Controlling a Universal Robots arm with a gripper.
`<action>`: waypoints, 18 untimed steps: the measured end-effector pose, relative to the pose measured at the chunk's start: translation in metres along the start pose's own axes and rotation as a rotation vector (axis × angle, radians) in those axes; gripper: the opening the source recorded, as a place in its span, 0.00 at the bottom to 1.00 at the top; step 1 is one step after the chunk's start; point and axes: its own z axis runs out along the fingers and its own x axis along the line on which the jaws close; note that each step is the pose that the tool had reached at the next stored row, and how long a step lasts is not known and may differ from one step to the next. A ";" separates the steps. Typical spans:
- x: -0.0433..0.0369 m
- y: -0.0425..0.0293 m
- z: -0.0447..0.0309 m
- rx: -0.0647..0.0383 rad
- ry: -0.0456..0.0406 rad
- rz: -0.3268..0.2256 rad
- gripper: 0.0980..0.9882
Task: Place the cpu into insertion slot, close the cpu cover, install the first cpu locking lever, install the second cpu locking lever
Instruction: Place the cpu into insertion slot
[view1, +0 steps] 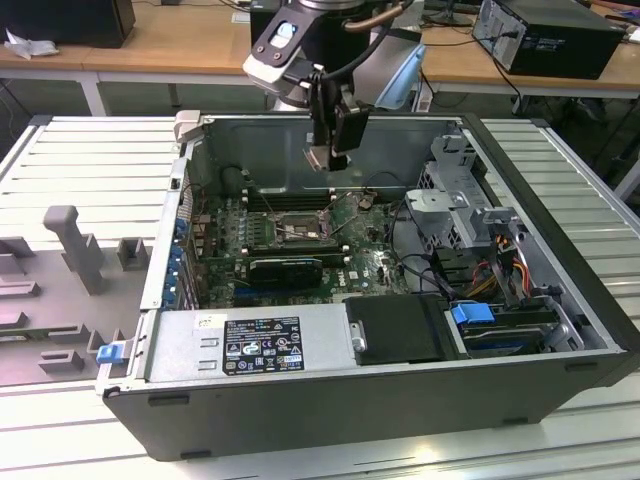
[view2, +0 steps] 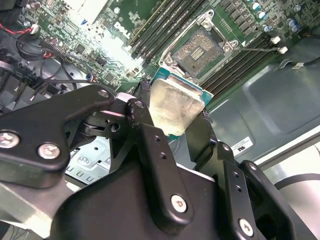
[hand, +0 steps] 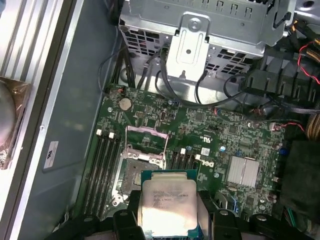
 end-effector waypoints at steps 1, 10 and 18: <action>0.0000 0.0000 0.0004 0.000 0.0000 0.000 0.48; -0.0001 -0.0004 0.0039 -0.001 -0.0039 0.044 0.48; 0.0010 -0.0060 0.0102 -0.002 -0.0089 0.098 0.48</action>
